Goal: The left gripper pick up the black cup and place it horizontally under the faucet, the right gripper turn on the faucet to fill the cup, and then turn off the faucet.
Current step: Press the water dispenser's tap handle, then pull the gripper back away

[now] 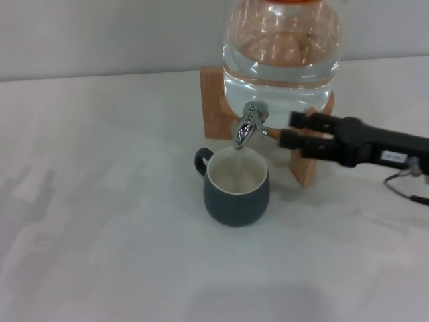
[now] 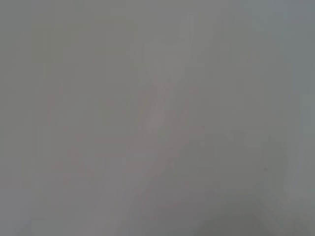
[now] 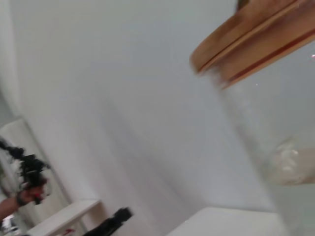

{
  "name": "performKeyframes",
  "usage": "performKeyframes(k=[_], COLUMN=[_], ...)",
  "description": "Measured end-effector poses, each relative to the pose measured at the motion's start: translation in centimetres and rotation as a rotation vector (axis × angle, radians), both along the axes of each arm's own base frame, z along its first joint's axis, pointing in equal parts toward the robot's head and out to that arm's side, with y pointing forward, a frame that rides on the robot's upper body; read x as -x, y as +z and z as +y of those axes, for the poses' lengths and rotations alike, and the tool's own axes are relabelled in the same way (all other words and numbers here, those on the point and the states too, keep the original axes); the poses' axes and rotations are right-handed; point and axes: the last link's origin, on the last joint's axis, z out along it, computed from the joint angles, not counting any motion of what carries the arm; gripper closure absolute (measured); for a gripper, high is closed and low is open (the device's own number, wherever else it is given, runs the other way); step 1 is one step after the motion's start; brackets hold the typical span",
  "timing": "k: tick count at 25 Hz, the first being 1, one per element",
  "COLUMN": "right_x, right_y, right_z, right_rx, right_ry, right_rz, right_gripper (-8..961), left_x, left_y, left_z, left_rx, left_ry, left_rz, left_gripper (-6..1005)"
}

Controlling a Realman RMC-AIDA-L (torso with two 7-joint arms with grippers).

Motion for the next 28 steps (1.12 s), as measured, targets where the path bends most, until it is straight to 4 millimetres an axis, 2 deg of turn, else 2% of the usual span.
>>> performKeyframes(k=[7, 12, 15, 20, 23, 28], right_x=[-2.0, -2.1, -1.5, 0.0, 0.7, 1.2], right_y=[2.8, 3.7, 3.3, 1.1, 0.2, 0.0], right_z=[-1.1, -2.6, -3.5, -4.7, -4.7, -4.0], right_rx=[-0.037, -0.012, 0.028, 0.098, 0.121, 0.100], right_ry=[-0.020, 0.029, 0.071, 0.124, 0.144, 0.145], right_rz=[0.006, 0.040, 0.068, 0.071, 0.068, 0.067], right_gripper=[111, 111, 111, 111, 111, 111], left_x=[0.0, 0.0, -0.1, -0.1, -0.1, -0.3], left_y=[-0.1, -0.1, -0.1, -0.1, -0.1, -0.1], left_z=[0.0, 0.2, 0.3, 0.4, 0.5, 0.8], left_rx=[0.005, 0.010, 0.011, 0.011, 0.010, 0.011], left_ry=[0.001, 0.002, 0.002, 0.007, 0.009, 0.003], left_rz=[0.000, -0.002, -0.003, -0.003, -0.004, -0.004], left_gripper=[503, 503, 503, 503, 503, 503])
